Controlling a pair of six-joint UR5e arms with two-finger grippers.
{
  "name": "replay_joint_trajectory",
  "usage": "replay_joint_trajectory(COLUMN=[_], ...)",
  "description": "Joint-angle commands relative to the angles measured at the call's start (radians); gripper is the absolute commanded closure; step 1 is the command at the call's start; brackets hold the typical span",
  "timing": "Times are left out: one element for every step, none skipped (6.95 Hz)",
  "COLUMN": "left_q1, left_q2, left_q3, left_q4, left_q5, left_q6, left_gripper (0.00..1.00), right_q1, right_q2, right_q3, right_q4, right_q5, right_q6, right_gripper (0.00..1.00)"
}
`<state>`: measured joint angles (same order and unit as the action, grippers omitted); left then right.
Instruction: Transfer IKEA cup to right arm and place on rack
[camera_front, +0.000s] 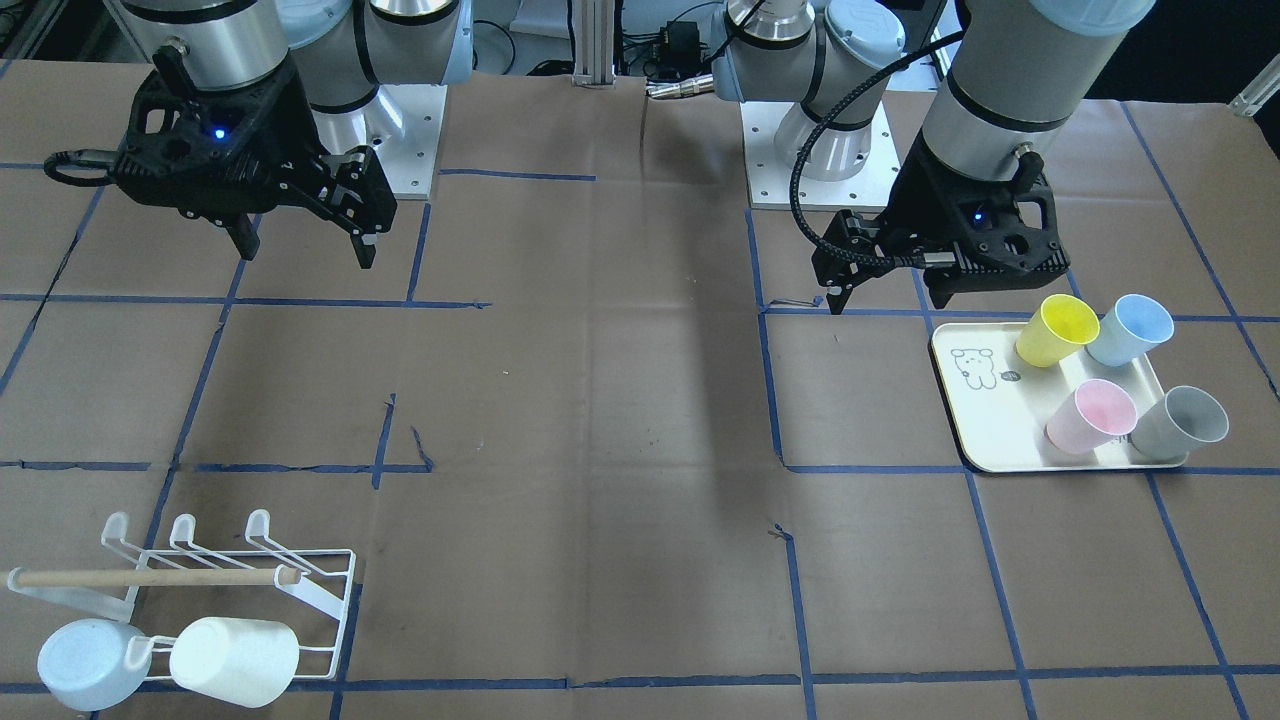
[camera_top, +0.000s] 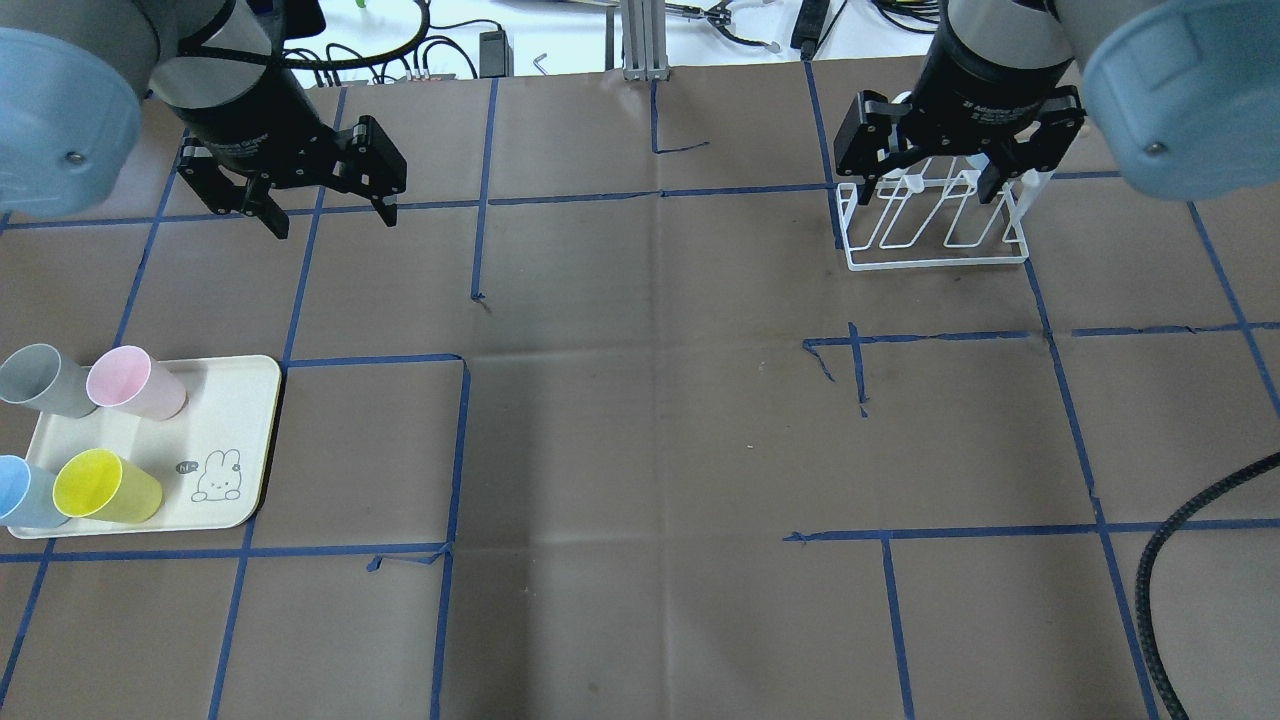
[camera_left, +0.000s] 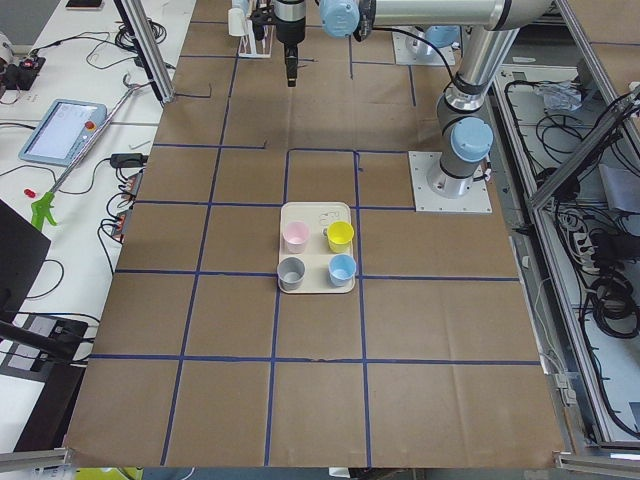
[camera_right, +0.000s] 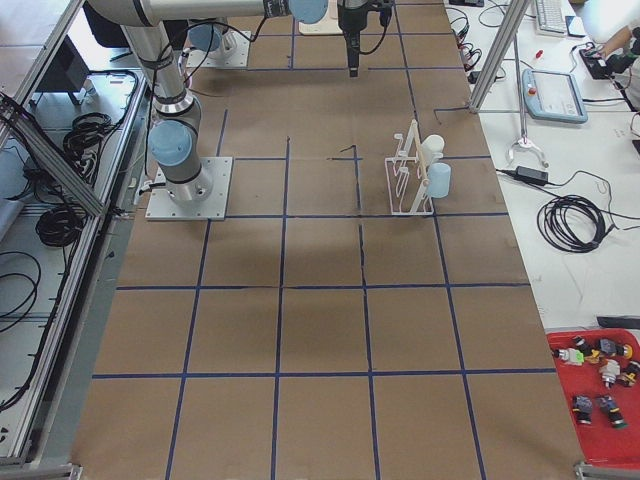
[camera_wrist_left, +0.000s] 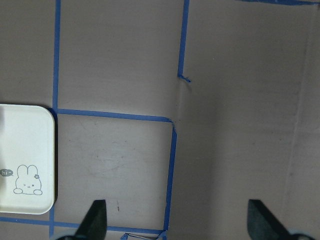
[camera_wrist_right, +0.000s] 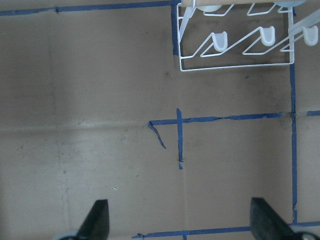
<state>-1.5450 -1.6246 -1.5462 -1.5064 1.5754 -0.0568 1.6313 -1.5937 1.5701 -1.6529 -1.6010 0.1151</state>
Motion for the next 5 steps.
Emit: replay_joint_trajectory(left_q1=[-0.001, -0.001, -0.001, -0.001, -0.001], left_q2=[0.000, 0.000, 0.000, 0.000, 0.000], left_q3=[0.000, 0.000, 0.000, 0.000, 0.000], left_q4=[0.000, 0.000, 0.000, 0.000, 0.000], left_q5=[0.000, 0.000, -0.002, -0.002, -0.002], left_q6=[0.000, 0.000, 0.000, 0.000, 0.000], left_gripper=[0.00, 0.00, 0.00, 0.00, 0.00], right_q1=[0.001, 0.001, 0.001, 0.001, 0.001], right_q2=[-0.048, -0.046, -0.048, -0.048, -0.048], right_q3=[0.060, 0.060, 0.060, 0.060, 0.060], right_q4=[-0.010, -0.010, -0.013, -0.015, -0.016], right_q5=[-0.001, 0.001, 0.009, 0.007, 0.007], right_q6=[0.003, 0.005, 0.005, 0.001, 0.001], right_gripper=[0.00, 0.00, 0.00, 0.00, 0.00])
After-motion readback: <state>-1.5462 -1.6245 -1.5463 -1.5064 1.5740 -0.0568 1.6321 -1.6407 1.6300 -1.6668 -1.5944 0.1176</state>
